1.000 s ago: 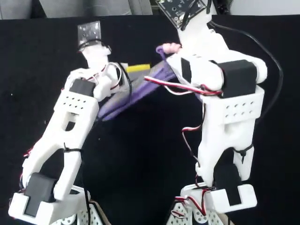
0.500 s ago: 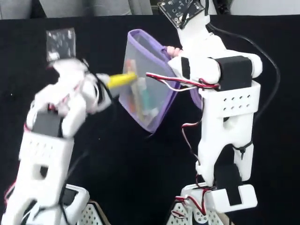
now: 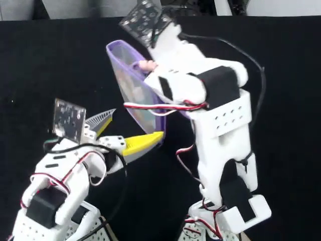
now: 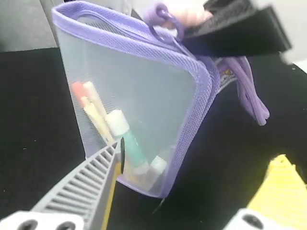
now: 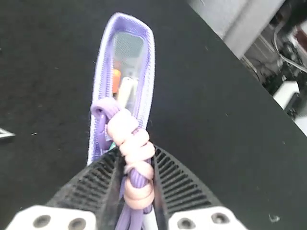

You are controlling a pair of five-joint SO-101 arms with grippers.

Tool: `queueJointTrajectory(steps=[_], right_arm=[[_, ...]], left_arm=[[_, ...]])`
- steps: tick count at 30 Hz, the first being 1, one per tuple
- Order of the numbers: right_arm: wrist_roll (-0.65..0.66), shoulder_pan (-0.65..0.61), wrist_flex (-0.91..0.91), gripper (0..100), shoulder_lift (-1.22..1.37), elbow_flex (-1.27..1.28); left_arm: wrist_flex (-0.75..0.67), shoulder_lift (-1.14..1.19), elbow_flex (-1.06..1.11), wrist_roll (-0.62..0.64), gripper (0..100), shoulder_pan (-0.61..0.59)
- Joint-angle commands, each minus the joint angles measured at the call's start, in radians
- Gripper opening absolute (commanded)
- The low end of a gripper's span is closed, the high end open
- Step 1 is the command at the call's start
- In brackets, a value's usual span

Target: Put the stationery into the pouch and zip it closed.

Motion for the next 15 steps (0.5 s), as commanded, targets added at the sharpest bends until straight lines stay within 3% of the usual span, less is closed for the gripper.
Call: queueJointTrajectory(steps=[1,7,15], right_arm=[[-0.041,-0.081,-0.031,1.1,-0.039,-0.087],[-0.095,-0.160,-0.031,1.1,-0.039,-0.113],[-0.115,-0.169,-0.021,1.1,-0.039,-0.113]], left_arm=[[-0.104,-0.163,0.166,-0.005,45,-0.062],[-0.169,-0.327,0.321,-0.005,45,-0.150],[-0.239,-0.328,0.372,-0.005,45,-0.294]])
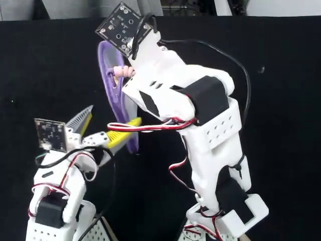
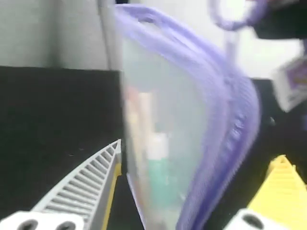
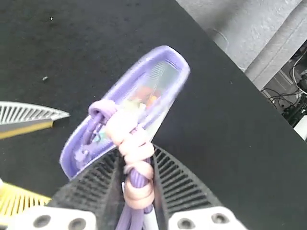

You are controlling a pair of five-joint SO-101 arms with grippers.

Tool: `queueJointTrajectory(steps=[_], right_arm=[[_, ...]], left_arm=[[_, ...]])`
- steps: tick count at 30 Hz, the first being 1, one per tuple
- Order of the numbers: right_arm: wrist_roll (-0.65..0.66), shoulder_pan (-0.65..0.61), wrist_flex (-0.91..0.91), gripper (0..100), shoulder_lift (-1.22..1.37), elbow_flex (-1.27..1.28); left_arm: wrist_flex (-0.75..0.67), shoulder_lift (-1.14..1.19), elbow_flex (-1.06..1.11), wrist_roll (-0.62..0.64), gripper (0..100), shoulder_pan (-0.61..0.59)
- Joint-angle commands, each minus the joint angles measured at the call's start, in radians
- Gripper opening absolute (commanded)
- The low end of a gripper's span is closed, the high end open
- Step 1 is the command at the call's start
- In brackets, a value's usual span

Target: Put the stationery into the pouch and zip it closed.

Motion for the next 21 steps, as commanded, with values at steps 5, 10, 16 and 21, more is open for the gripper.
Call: queueJointTrajectory(steps=[5,10,16,21], right_arm=[[-0.011,-0.009,0.006,1.1,-0.041,-0.047],[-0.011,-0.008,0.032,1.1,-0.044,-0.048],[-0.011,-0.006,0.046,1.1,-0.048,-0.050],[-0.011,0.031,0.046,1.1,-0.045,-0.047]], left_arm=[[-0.043,-0.009,0.012,-0.005,45,-0.091],[-0.114,-0.006,0.054,-0.006,45,-0.093],[-0.236,-0.008,0.170,-0.006,42,-0.085],[-0.233,-0.008,0.122,-0.051,26,-0.082]])
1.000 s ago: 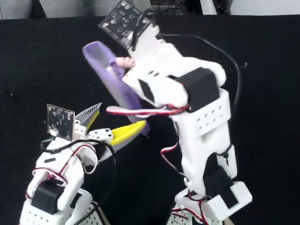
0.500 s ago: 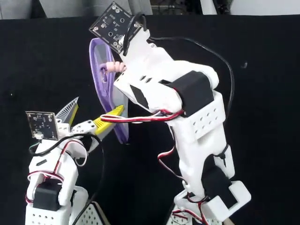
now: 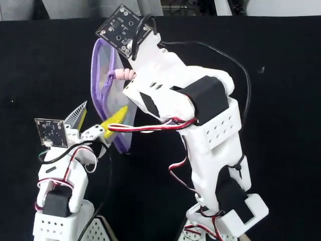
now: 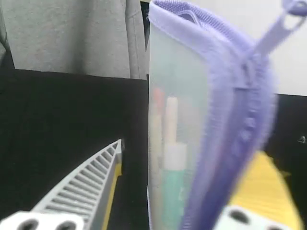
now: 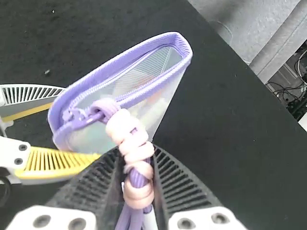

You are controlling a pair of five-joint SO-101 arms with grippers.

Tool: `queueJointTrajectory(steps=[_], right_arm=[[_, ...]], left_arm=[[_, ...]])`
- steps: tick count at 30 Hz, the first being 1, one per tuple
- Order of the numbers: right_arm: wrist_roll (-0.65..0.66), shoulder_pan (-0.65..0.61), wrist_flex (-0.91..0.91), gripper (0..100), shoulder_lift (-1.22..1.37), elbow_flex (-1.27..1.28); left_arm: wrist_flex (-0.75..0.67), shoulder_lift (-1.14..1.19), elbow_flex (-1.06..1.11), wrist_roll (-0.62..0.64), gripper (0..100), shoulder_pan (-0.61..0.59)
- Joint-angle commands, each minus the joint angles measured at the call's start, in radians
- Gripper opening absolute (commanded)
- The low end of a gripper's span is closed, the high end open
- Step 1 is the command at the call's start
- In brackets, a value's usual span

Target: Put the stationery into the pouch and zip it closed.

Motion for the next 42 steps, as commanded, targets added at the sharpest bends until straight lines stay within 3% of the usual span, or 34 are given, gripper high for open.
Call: queueJointTrajectory(steps=[1,5,10,17,42], right_arm=[[-0.009,0.046,0.012,1.1,-0.045,-0.047],[-0.009,0.117,0.014,1.1,-0.042,-0.047],[0.000,0.204,0.014,1.1,-0.042,-0.047],[0.002,0.284,0.006,1.1,-0.041,-0.045],[0.041,0.517,-0.368,1.1,0.148,-0.002]], left_arm=[[-0.020,-0.006,-0.062,-0.072,23,-0.001],[-0.003,-0.006,-0.065,-0.155,14,0.051],[0.133,-0.008,-0.113,-0.285,2,0.162],[0.281,-0.008,-0.173,-0.347,3,0.211],[0.279,-0.008,-0.074,-0.405,3,0.202]])
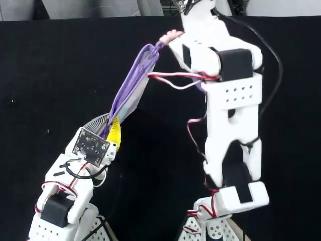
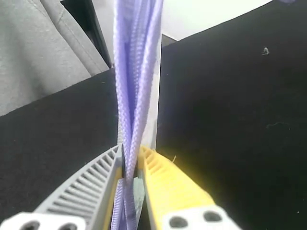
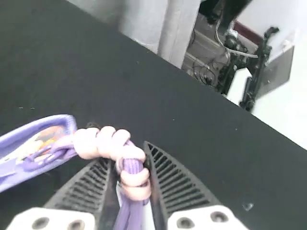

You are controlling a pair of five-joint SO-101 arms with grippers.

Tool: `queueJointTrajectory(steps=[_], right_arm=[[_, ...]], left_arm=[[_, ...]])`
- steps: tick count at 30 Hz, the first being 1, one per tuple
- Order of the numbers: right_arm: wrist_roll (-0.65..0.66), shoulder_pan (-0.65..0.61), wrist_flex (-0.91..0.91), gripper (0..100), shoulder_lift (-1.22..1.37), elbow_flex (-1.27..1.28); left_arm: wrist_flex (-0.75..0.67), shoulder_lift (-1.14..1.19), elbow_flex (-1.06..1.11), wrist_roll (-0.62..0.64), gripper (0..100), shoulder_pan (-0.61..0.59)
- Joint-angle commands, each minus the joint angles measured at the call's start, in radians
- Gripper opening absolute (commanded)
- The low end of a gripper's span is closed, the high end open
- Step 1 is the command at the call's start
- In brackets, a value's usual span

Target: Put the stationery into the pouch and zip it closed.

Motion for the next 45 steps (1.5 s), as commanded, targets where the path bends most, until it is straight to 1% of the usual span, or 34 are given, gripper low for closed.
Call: queueJointTrajectory(steps=[1,12,26,33,45], right_arm=[[0.008,0.110,-0.112,1.1,0.016,-0.018],[0.008,0.203,-0.255,1.1,0.074,-0.018],[0.006,0.199,-0.199,1.1,0.073,-0.016],[0.006,0.252,-0.245,1.1,0.074,-0.028],[0.008,0.310,-0.302,1.1,0.076,-0.028]], left_arm=[[0.014,0.006,0.028,-0.012,3,-0.005],[0.017,0.006,0.030,-0.015,3,-0.005],[0.011,0.006,0.027,-0.015,3,-0.007],[0.012,0.005,0.025,-0.011,3,-0.058],[0.012,0.005,0.027,-0.011,3,-0.058]])
